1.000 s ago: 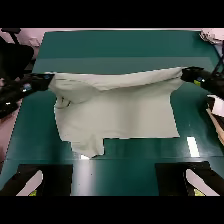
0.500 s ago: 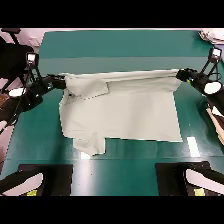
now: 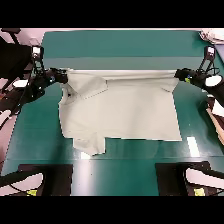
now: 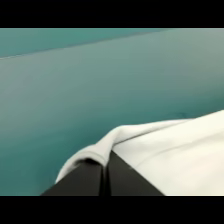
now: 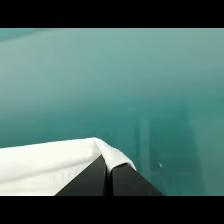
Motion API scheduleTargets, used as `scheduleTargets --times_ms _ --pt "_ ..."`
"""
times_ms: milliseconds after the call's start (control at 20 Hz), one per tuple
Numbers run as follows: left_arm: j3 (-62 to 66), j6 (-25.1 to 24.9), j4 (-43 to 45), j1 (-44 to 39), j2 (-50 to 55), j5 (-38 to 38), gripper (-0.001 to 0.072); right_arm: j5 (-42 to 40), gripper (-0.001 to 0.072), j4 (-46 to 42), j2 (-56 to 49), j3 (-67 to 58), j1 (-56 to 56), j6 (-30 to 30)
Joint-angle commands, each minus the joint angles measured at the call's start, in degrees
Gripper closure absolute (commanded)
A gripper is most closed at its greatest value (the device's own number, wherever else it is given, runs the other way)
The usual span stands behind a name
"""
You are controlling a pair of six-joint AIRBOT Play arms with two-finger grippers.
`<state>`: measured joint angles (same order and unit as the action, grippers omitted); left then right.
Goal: Fold the shirts.
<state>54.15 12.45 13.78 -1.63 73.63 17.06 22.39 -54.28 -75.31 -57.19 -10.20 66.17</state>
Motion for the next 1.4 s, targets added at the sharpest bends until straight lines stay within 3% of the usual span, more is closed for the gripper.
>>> scheduleTargets --times_ms 0,100,150,250,1100,1150,1200,1250,1350 --pt "0.44 22.86 18.27 0.02 -0.59 7.15 0.0682 13.7 0.0689 -0.76 0.33 -0.55 -3.82 -0.83" --pt "0.42 41.05 36.59 0.02 -0.52 12.81 0.0682 17.79 0.0689 -2.03 -0.33 -0.57 -5.27 -0.94" --pt "0.42 46.27 43.04 0.02 -0.52 15.47 0.0682 19.23 0.0689 -2.56 -0.66 -0.57 -5.77 -0.92" --pt "0.42 51.17 50.93 0.02 -0.52 19.56 0.0682 21.73 0.0689 -2.8 -1.73 -0.57 -6.08 -0.87" --pt "0.07 51.67 52.09 0.02 4.15 24.06 0.0678 23.23 0.0685 -2.25 -2.6 6.21 -6.05 0.44" --pt "0.37 51.58 52.61 0.02 3.98 25.59 0.0564 23.61 0.0651 -2.34 -2.32 6.21 -6.05 0.42" --pt "1.05 51.65 53.29 0.02 3.85 27.32 0.0142 23.69 0.0414 -2.36 -1.53 6.21 -6.08 0.39" --pt "1.86 52.06 54.03 0.24 3.67 28.96 0.0003 23.47 0.0167 -2.47 -0.42 6.21 -6.08 0.39" --pt "3.04 52.74 53.79 1.92 1.84 32.39 0.0007 23.39 0.0139 -3.28 2.62 6.21 -6.4 0.33"
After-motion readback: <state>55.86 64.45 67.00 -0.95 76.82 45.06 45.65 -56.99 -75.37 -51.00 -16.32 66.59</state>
